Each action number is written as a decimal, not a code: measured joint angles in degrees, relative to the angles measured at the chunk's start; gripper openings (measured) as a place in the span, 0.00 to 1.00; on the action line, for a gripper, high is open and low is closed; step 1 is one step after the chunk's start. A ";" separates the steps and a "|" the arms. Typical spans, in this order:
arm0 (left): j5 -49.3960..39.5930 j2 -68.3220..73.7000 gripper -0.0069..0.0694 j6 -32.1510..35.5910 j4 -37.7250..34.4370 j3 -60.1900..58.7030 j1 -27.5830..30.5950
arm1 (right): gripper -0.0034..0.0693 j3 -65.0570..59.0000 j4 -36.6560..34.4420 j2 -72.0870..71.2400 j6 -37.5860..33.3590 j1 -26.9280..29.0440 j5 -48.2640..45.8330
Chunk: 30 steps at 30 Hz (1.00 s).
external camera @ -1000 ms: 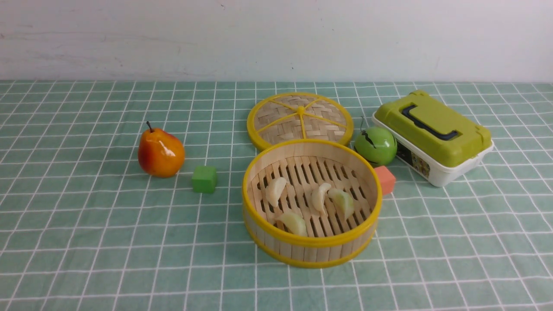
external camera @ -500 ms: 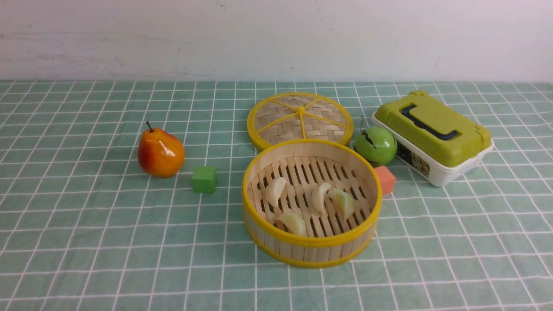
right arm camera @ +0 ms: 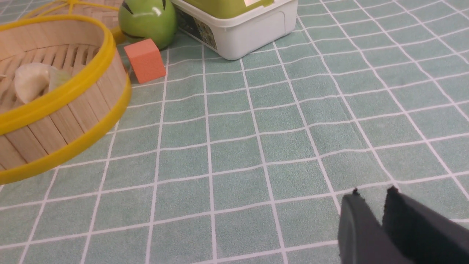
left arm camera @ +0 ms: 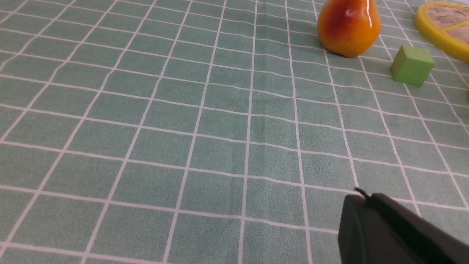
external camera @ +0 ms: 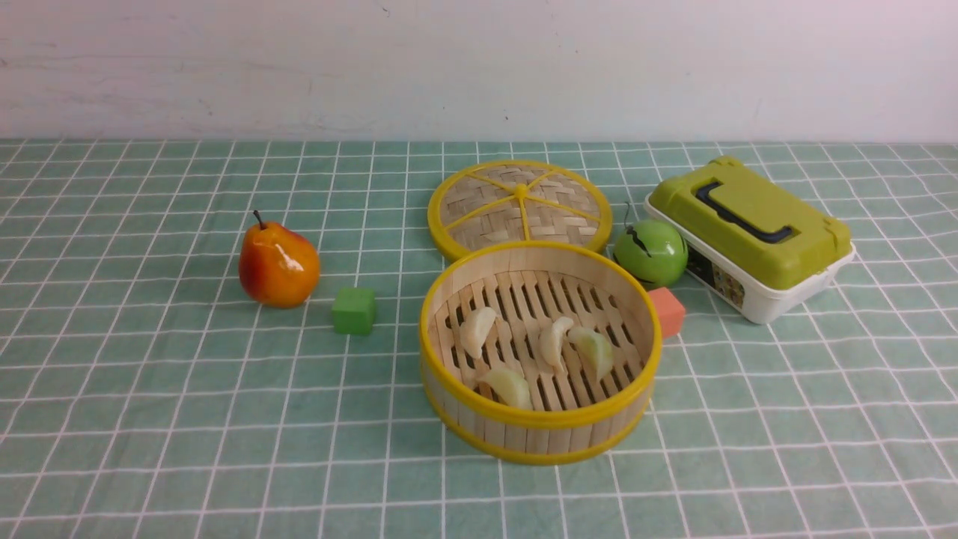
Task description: Put the dumplings into the steamer on the table with the blue tablecloth.
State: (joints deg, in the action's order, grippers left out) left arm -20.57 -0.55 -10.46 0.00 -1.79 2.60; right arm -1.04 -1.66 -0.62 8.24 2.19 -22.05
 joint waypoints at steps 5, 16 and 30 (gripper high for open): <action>0.00 0.00 0.07 0.00 0.00 0.00 0.00 | 0.21 0.00 0.00 0.00 0.00 0.00 0.00; 0.00 0.00 0.08 0.00 0.00 0.00 0.00 | 0.23 0.00 0.00 0.00 0.00 0.00 0.00; 0.00 0.00 0.09 -0.05 0.00 0.00 0.00 | 0.25 0.00 0.00 0.00 0.00 0.00 0.00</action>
State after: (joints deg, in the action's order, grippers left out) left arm -20.57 -0.55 -10.52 0.00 -1.79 2.60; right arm -1.04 -1.66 -0.62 8.24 2.19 -22.05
